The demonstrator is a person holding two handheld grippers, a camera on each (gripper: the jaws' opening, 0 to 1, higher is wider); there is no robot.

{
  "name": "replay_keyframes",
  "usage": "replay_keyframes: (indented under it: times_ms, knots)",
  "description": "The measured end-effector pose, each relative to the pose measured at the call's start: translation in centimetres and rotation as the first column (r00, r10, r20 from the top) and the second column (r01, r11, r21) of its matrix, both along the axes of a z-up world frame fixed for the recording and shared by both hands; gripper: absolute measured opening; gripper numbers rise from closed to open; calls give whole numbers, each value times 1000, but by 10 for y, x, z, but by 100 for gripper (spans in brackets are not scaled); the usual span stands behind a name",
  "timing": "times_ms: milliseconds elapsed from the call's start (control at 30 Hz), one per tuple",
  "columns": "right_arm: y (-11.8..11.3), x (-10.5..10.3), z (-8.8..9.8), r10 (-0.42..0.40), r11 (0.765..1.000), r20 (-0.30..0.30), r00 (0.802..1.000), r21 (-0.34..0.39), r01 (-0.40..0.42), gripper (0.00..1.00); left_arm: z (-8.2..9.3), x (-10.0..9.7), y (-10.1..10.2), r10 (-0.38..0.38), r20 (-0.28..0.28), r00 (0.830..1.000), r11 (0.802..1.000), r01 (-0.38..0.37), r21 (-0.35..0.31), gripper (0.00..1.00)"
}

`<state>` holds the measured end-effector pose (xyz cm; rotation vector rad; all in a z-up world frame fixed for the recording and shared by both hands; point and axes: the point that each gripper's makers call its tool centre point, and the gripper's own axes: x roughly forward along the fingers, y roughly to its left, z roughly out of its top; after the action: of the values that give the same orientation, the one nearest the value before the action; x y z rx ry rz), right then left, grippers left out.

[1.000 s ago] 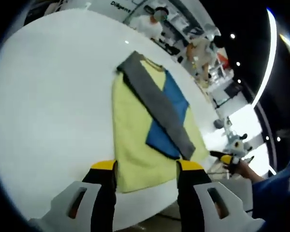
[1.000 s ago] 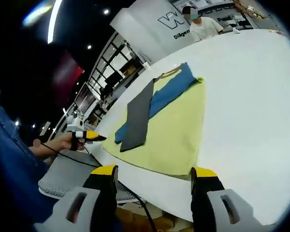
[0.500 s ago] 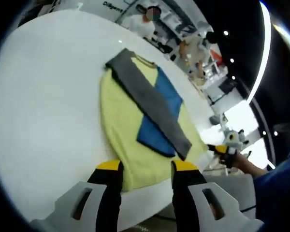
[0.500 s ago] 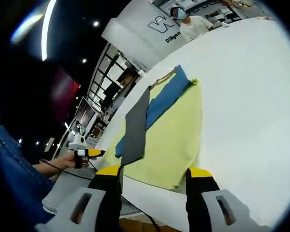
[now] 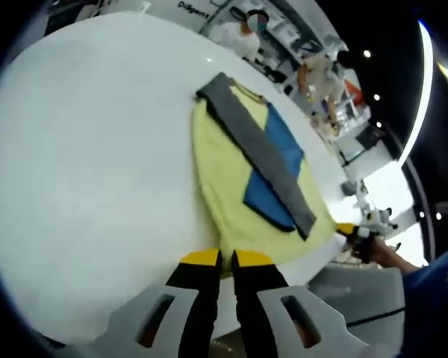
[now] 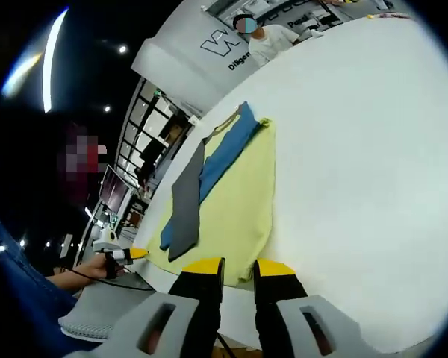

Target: Fold the garment on the visible template until the final outline fits inside the template.

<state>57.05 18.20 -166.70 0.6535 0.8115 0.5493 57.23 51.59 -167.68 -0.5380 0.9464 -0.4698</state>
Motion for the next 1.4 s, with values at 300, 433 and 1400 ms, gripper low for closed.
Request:
replay_keyframes:
  times_ms: [300,433,1400]
  knots:
    - [-11,7,-5,-67,998,-20,998,-19,67,0,0,-6,2,3,-23,1000,999,-2,39,0]
    - [-10,5,-10,-56,997,-21,998,-48,55,0,2,-4,3,5,-10,1000,999,-4,48,0]
    - [-6,-16,50,-187,979,-8,982,79,187,0,53,-31,5,-84,-64,994,992,89,85,0]
